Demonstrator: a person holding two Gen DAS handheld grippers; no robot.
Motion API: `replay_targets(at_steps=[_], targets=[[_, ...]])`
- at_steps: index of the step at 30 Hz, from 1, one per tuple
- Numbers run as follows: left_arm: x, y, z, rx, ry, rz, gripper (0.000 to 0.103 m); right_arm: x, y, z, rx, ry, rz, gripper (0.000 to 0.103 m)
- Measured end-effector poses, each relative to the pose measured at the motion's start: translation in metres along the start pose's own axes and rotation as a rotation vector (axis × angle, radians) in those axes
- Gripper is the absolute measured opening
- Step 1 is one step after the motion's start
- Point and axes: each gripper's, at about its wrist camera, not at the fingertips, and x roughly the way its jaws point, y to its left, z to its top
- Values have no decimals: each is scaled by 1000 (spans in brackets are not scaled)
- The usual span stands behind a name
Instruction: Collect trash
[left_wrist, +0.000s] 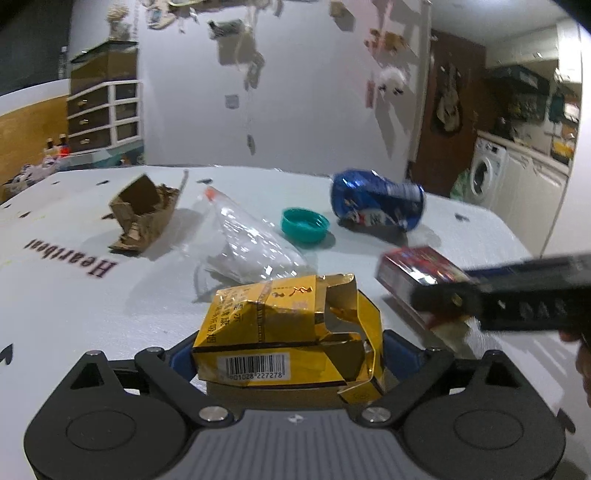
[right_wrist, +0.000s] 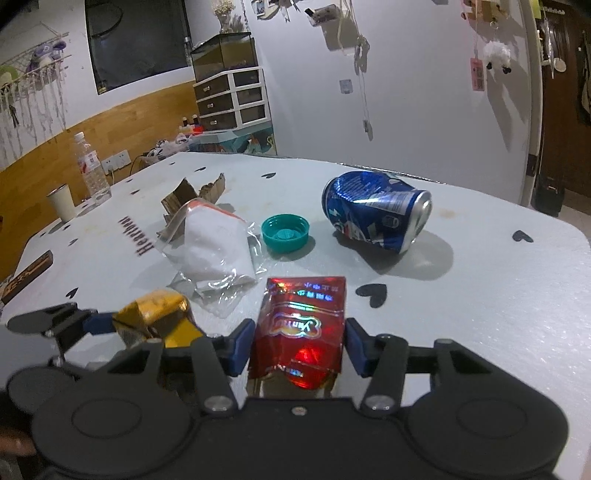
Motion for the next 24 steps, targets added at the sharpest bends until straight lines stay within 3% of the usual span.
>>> replay_targets(at_steps=[15,24], targets=[[-20,0,3,-46,-65,52,97,-39,-14,-21,-23,-67,-30,53],[-29,-42,-1,-27,-72,-15,97,-72,-33,-34,-7,-110,-63,53]])
